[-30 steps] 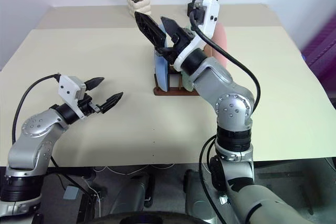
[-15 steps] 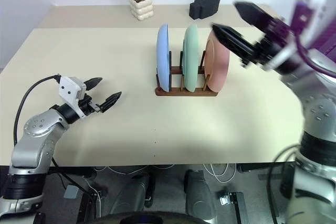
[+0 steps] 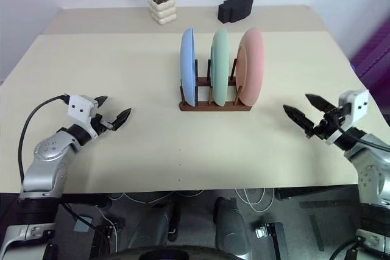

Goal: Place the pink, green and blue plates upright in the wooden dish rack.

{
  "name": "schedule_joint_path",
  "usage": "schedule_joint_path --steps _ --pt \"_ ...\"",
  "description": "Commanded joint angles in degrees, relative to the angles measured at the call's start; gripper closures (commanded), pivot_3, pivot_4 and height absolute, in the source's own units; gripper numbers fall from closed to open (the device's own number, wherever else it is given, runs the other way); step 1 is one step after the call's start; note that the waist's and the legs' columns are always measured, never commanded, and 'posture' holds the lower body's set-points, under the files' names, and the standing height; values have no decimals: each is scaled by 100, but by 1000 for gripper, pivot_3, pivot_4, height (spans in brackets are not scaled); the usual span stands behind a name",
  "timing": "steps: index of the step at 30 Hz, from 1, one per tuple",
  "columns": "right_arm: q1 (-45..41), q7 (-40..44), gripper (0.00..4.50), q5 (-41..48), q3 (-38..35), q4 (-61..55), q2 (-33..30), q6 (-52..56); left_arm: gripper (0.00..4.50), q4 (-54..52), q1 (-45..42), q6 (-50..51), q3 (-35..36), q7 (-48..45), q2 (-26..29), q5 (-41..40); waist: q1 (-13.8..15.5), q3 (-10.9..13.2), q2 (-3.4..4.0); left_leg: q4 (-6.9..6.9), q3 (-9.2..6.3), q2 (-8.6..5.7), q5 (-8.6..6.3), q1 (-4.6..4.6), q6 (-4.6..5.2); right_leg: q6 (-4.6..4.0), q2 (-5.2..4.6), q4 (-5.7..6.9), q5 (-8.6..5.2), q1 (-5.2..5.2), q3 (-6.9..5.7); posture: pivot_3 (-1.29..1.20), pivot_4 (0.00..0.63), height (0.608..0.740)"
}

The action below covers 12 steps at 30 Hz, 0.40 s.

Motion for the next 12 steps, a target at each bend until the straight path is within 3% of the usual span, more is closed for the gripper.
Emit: schedule_joint_path --steps 1,12 --pt "-228 116 38 -173 14 225 0 -421 0 -146 78 -126 128 -52 80 -17 3 0 0 0 0 0 0 0 0 0 0 0 0 0 0 0 150 731" --pt "-922 253 38 -414 153 1456 36 -863 0 78 -16 -290 73 133 -93 70 17 0 0 2 -1 -6 0 3 0 4 -2 0 2 6 0 0 150 731"
